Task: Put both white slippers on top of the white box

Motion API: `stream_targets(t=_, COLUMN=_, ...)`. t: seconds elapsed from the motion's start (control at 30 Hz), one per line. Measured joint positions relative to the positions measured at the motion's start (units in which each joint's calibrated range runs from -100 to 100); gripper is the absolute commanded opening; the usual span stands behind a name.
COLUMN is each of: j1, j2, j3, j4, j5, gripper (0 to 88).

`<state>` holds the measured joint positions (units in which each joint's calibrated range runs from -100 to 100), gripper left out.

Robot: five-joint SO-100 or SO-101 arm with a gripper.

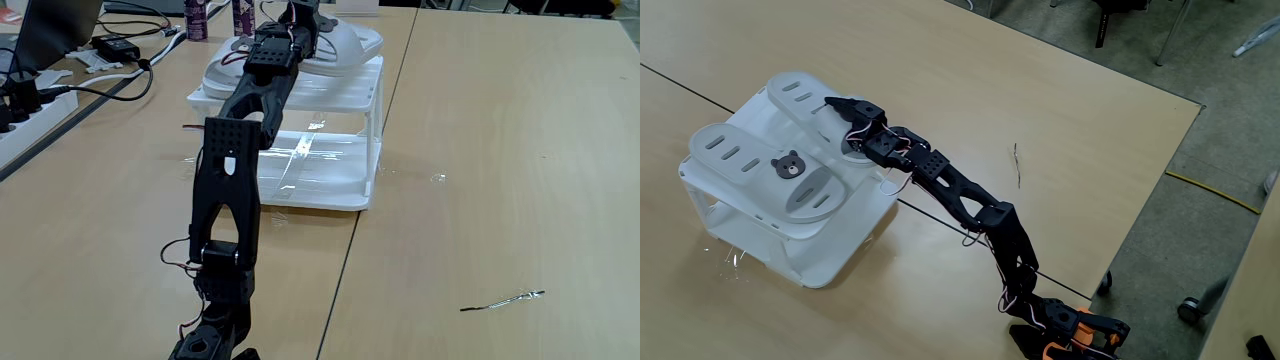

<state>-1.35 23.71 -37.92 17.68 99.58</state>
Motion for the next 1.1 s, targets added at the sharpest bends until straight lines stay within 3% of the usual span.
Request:
stream_targets(t=0.4, j1=-1.4, j2=18.2, j3=-21.6, j4=0.0, j5=0.0, gripper=0.8)
stream_targets(t=0.93, j1=-2.8, j2=18.5, j3=-22.6, j4=0.0, j5=0.0, gripper=1.3)
stream_targets(t=1.1, j1=-2.6, j2=18.5, j3=-22.6, j4=0.0, j5=0.0, gripper=17.5)
